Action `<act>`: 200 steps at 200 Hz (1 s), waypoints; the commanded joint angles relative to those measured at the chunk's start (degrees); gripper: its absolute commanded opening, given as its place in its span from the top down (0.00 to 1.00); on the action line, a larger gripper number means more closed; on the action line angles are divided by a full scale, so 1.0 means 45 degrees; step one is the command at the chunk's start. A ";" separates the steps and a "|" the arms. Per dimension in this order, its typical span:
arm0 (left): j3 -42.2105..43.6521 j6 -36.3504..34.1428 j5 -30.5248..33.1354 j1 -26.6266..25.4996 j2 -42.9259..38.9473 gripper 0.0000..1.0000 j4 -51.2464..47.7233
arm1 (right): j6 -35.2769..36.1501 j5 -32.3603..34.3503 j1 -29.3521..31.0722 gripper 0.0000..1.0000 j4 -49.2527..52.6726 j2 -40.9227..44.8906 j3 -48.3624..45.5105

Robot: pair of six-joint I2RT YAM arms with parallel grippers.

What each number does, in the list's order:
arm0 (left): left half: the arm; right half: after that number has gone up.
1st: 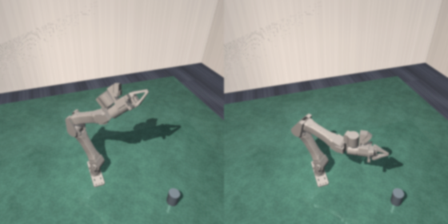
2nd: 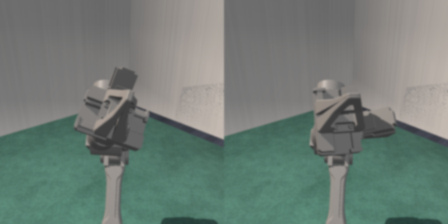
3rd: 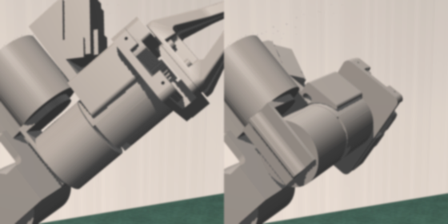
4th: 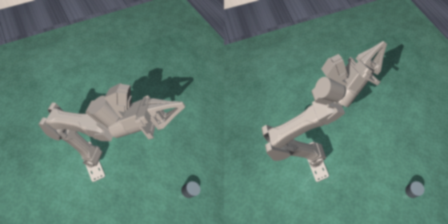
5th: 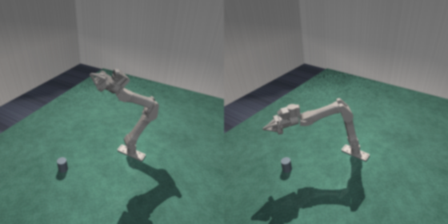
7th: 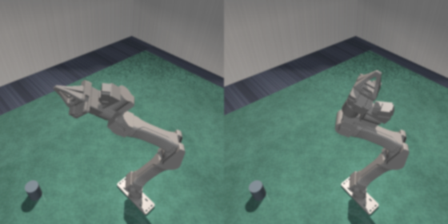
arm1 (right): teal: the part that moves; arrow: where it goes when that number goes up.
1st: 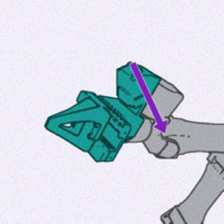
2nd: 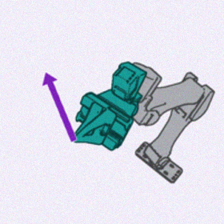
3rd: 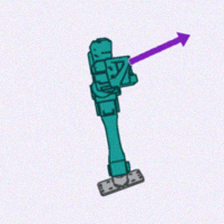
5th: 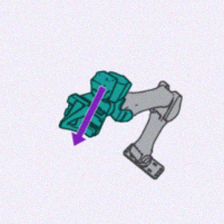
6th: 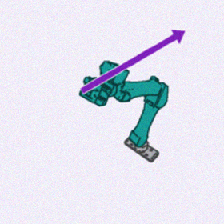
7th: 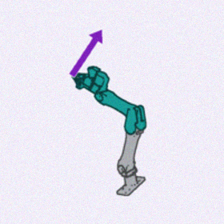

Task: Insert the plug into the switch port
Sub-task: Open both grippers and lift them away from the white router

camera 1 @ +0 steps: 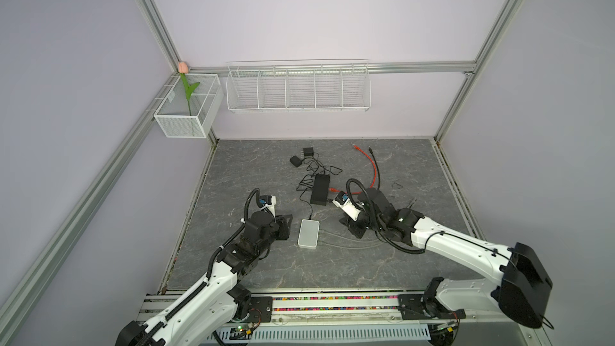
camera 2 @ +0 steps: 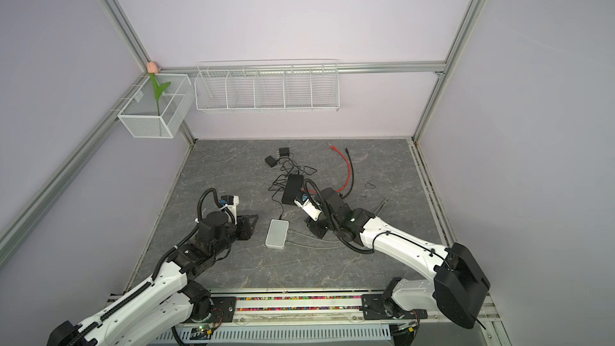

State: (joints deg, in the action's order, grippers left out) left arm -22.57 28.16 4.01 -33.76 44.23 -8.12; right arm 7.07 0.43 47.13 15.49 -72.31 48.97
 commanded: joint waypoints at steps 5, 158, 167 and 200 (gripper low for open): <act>-0.0713 -0.0445 0.0981 0.0079 -0.0159 0.58 -0.0758 | -0.0510 0.0744 -0.0225 0.65 0.0156 0.0908 0.0157; -0.2191 -0.1876 0.4551 0.0070 -0.0449 0.51 -0.1494 | -0.2202 0.5987 -0.2667 0.36 0.0331 0.6921 -0.2883; -0.2245 -0.1985 0.4793 0.0079 -0.0434 0.51 -0.1533 | -0.2306 0.6332 -0.2845 0.35 0.0420 0.7253 -0.3045; -0.2328 -0.2279 0.5828 0.0080 -0.0341 0.48 -0.1467 | -0.2793 0.7673 -0.3297 0.29 0.0803 0.8235 -0.3584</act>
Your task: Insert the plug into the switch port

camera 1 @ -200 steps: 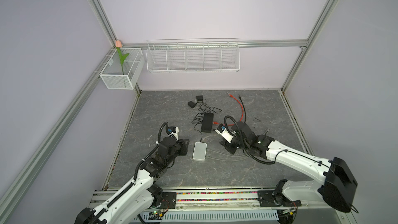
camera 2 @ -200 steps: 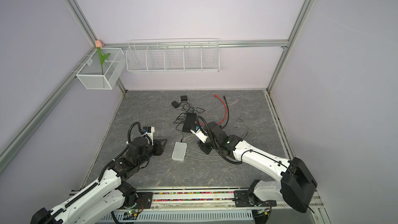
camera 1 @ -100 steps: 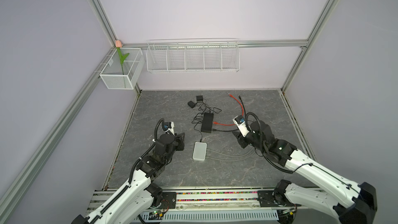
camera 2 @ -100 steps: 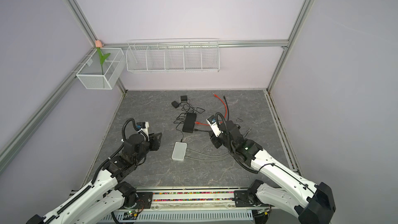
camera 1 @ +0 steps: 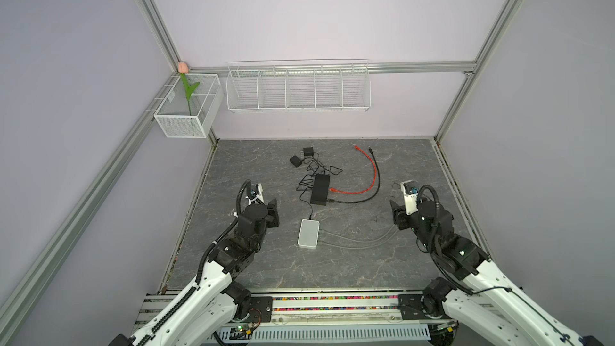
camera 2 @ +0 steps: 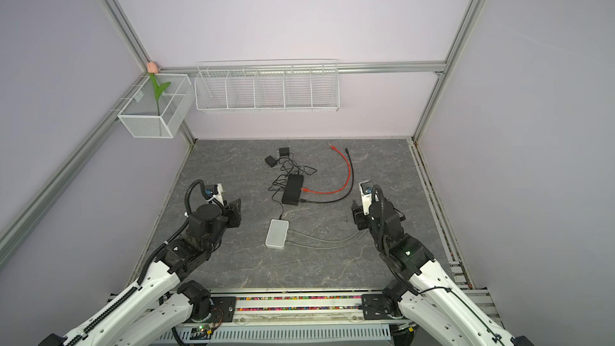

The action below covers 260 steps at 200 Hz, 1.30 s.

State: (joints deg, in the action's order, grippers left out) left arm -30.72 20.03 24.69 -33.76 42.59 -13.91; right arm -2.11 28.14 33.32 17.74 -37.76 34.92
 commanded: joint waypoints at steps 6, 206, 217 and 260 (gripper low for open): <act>-0.0499 -0.0628 0.1490 0.0080 0.0040 0.47 -0.0135 | -0.0847 0.1847 -0.0246 0.28 0.0363 0.0695 -0.0572; 0.2556 -0.2003 0.5910 0.0680 0.1791 0.22 0.2775 | -0.1145 0.5051 -0.0621 0.11 -0.2005 0.1834 -0.4531; 0.2644 -0.2040 0.5886 0.0683 0.1621 0.21 0.2813 | -0.1225 0.4987 -0.0718 0.12 -0.2317 0.1544 -0.4619; 0.2918 -0.1866 0.6116 0.0705 0.0879 0.14 0.2642 | -0.1591 0.4105 -0.1683 0.11 -0.3319 0.0389 -0.4846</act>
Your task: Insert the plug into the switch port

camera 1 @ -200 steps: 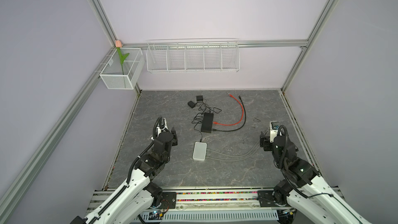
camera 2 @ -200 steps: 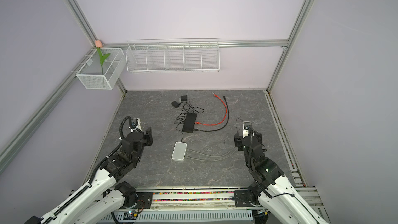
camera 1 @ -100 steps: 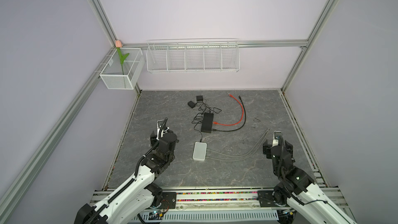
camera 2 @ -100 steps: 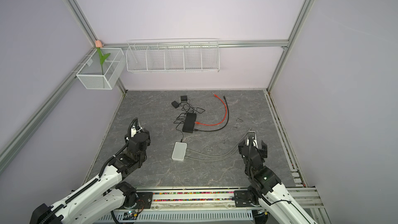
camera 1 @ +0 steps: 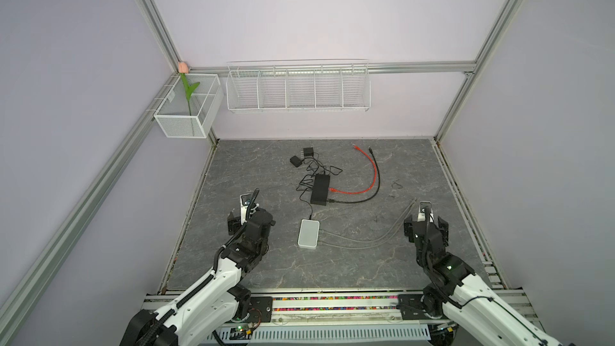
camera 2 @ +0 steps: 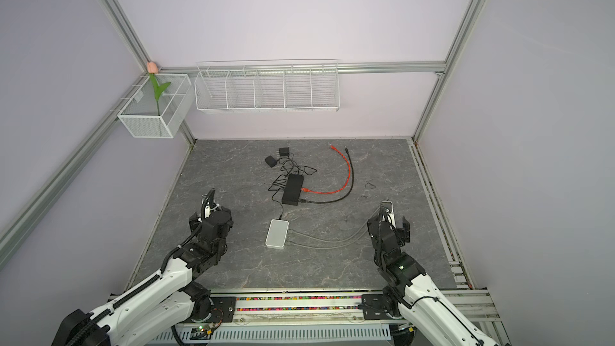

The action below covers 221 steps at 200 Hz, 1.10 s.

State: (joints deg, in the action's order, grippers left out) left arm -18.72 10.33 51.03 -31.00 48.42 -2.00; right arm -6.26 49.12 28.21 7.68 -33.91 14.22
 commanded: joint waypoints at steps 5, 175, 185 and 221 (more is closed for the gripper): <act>0.0282 0.0288 0.0308 0.0093 -0.0480 0.13 0.0015 | -0.0699 -0.0626 -0.0682 0.11 -0.1107 -0.0640 -0.0189; 0.1233 -0.0877 -0.0741 0.2663 0.1577 0.03 0.6379 | 0.0572 -0.1228 -0.2616 0.11 -0.7297 -0.5111 -0.0084; 0.1250 -0.0927 -0.0830 0.2761 0.1764 0.03 0.6721 | 0.0742 -0.1247 -0.2650 0.11 -0.7912 -0.5277 -0.0199; 0.1126 -0.1140 -0.1297 0.3098 0.2679 0.03 0.7725 | 0.1071 -0.1431 -0.2775 0.11 -0.9229 -0.6147 -0.0179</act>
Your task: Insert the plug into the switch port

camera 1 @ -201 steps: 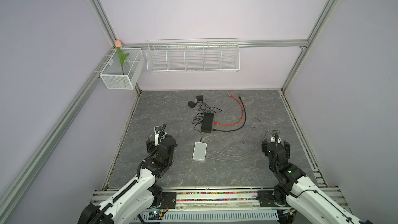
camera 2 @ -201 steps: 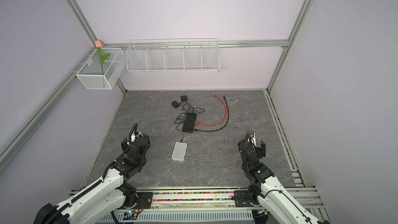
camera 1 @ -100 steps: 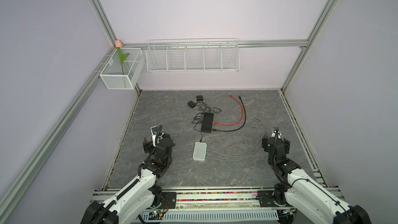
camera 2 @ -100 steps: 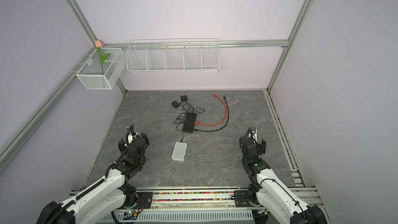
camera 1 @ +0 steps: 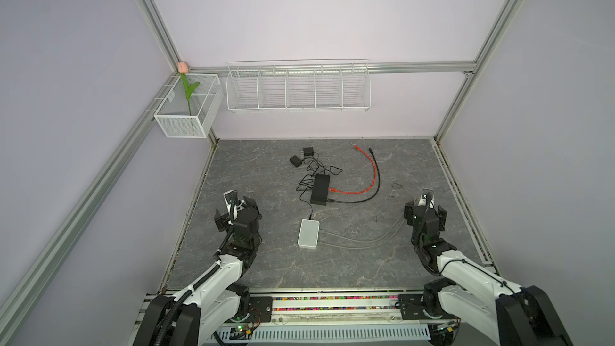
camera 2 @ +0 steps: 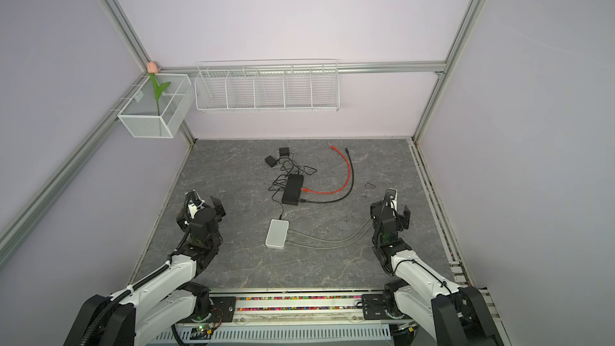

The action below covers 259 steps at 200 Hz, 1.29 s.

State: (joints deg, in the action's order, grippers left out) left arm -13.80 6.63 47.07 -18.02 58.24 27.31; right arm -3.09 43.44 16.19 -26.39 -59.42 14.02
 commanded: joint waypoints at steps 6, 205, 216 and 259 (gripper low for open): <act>-0.0012 -0.0358 -0.0509 0.0263 0.0664 0.03 0.1382 | 0.0449 -0.0159 -0.0102 0.11 -0.1859 -0.0671 -0.0123; 0.0375 -0.2148 -0.2498 0.1104 0.6518 0.01 1.0180 | 0.2860 -0.0384 -0.0169 0.11 -0.8960 -0.6282 0.0492; 0.0411 -0.2249 -0.2657 0.1095 0.6707 0.01 1.0657 | 0.3057 -0.0279 -0.0047 0.11 -0.9390 -0.6438 0.0413; 0.1316 -0.2539 -0.3702 0.1075 0.7176 0.01 1.1923 | 0.3450 -0.1736 0.0008 0.11 -1.2406 -0.6994 -0.1005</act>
State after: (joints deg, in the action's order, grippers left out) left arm -9.37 -2.90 33.61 -13.39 89.67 74.72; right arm 9.89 39.59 15.97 -69.95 -88.20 13.23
